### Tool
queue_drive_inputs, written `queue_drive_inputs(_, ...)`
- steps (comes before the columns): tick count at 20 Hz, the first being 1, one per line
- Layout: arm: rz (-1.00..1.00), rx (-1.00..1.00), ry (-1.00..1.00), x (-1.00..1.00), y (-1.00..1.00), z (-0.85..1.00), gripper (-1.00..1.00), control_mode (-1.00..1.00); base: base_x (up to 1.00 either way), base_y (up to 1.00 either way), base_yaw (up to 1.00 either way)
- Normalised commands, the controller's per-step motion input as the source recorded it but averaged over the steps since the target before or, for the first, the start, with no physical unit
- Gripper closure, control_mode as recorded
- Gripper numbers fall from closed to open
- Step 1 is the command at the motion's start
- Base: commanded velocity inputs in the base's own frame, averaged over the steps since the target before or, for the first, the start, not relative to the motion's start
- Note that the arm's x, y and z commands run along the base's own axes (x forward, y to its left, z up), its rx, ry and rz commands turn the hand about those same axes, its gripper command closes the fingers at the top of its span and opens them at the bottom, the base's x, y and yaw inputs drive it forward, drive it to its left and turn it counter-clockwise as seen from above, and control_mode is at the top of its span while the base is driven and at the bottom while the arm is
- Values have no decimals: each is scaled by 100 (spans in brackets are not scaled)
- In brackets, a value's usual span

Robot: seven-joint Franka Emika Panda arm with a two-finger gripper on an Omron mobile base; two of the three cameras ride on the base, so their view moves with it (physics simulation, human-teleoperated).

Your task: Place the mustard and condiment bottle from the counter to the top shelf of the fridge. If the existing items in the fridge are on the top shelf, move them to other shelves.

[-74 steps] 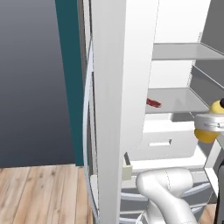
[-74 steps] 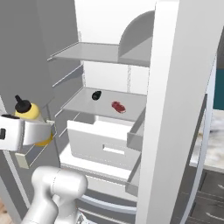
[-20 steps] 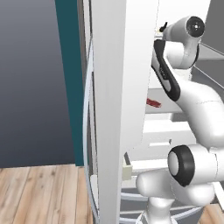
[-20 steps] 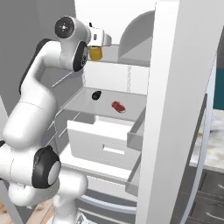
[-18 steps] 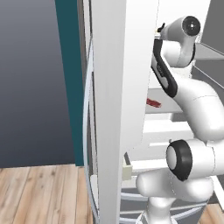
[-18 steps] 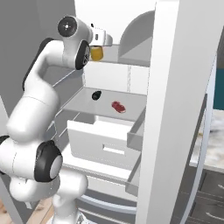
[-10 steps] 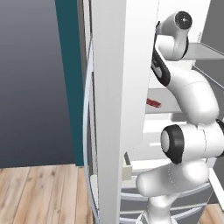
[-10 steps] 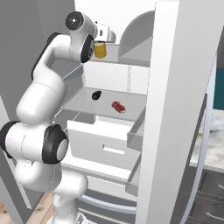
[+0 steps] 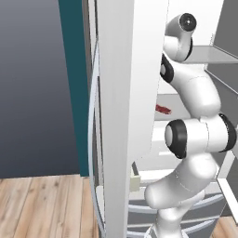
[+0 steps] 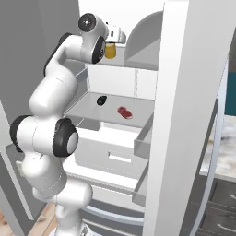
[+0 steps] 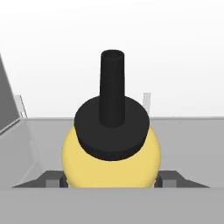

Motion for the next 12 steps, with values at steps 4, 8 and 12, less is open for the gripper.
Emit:
queue_drive_inputs(4, 0, 0, 5, 57, 0, -26, 100, -100, 0, 0, 0)
queue_drive_inputs(8, 0, -1, 4, 41, 0, -24, 100, -100, 0, 0, 0)
queue_drive_inputs(12, 0, 0, 0, 36, 0, -1, -100, -100, 0, 0, 0)
